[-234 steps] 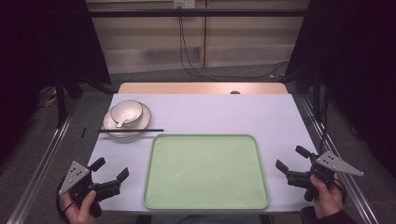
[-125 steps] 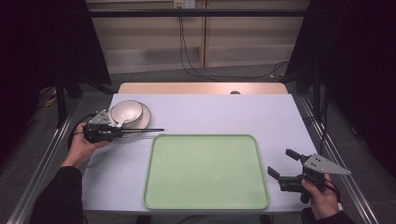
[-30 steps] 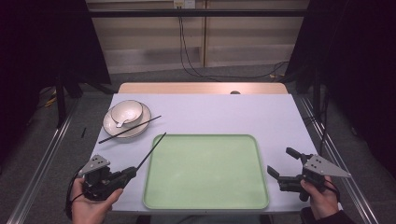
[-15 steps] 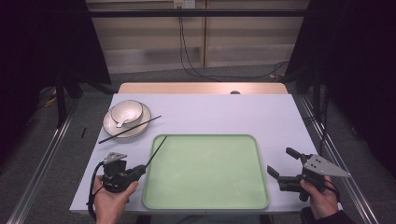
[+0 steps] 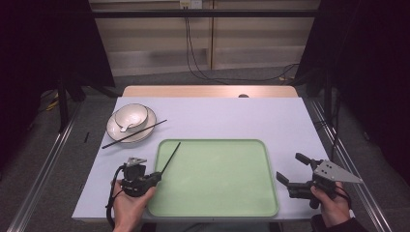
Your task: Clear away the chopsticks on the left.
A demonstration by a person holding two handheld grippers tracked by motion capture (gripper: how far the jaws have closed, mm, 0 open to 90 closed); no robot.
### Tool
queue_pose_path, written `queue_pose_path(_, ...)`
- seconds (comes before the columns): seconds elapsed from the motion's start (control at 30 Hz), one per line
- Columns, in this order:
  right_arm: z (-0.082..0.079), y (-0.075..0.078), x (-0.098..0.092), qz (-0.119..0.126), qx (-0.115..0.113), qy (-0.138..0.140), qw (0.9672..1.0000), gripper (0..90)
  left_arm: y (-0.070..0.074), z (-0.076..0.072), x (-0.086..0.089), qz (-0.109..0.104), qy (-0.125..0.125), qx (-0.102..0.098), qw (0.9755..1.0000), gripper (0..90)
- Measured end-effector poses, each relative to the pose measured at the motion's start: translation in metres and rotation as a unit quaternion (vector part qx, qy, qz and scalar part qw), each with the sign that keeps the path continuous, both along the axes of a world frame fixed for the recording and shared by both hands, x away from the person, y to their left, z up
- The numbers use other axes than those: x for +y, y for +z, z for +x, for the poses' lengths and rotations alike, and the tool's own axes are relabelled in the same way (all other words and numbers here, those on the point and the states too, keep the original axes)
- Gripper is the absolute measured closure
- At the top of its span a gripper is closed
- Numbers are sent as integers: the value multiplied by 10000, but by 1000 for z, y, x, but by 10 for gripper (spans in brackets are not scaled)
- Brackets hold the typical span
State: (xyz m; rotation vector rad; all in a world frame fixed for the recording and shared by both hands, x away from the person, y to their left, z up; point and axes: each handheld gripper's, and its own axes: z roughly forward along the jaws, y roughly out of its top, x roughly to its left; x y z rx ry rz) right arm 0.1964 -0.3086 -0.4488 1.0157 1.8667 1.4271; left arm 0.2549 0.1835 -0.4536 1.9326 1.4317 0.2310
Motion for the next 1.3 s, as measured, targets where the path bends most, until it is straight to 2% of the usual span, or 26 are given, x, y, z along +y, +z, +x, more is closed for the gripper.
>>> queue_pose_path(0.07, 0, 0, 0, 3, 5, -3, 10000, 39, -2, 1, -1, -48, -27, 52, 10000, 860)
queue_pose_path(0.2, 0, 0, 0, -4, 7, -7, 10000, 39, -9, 2, -5, 63, -84, 166, 9998, 859)
queue_pose_path(0.3, 0, 0, 0, 20, 28, -13, 10000, 40, -11, 1, -7, 133, -120, 168, 9997, 857)
queue_pose_path(0.37, 0, 0, 0, 20, 26, -13, 10000, 39, -11, 2, -6, 81, -132, 180, 9997, 857)
queue_pose_path(0.5, 0, 0, 0, 19, 45, 18, 10000, 39, -11, 2, -7, 154, -179, 130, 9996, 854)
queue_pose_path(0.63, 0, 0, 0, 13, 36, 7, 10000, 39, -11, 2, -5, 107, -235, 127, 9996, 851)
queue_pose_path(0.77, -1, 0, 0, 16, 30, 21, 10000, 39, -10, -1, -7, 242, -425, 51, 9988, 800)
queue_pose_path(0.83, -1, 0, 0, 14, 38, -6, 10000, 39, -10, -1, -8, 196, -464, 19, 9987, 791)
queue_pose_path(0.87, -1, 0, 0, 22, 38, -2, 10000, 39, -9, -2, -7, 213, -541, -30, 9983, 773)
queue_pose_path(0.93, -1, 0, 0, 21, 37, 2, 10000, 39, -6, -4, -8, 215, -538, -213, 9981, 741)
queue_pose_path(0.97, -1, 0, 0, 24, 36, 4, 10000, 39, -4, -4, -8, 206, -659, -252, 9973, 709)
queue_pose_path(1.03, -1, 0, 0, 22, 33, 2, 10000, 39, -2, -5, -7, 156, -747, -365, 9964, 657)
queue_pose_path(1.1, -1, 0, 0, 22, 20, -8, 10000, 39, 0, -6, -5, 223, -944, -567, 9937, 584)
queue_pose_path(1.2, -1, 1, 1, 39, 20, -4, 10000, 40, 4, -6, -1, 45, -1044, -795, 9913, 462)
queue_pose_path(1.23, -1, 1, 1, 37, 13, -16, 10000, 39, 5, -5, 1, -116, -1023, -858, 9910, 418)
queue_pose_path(1.27, -1, 1, 1, 37, 13, -16, 10000, 39, 5, -5, 3, -202, -950, -915, 9911, 418)
queue_pose_path(1.3, -1, 1, 0, 44, 15, -18, 10000, 40, 6, -4, 5, -164, -946, -977, 9906, 381)
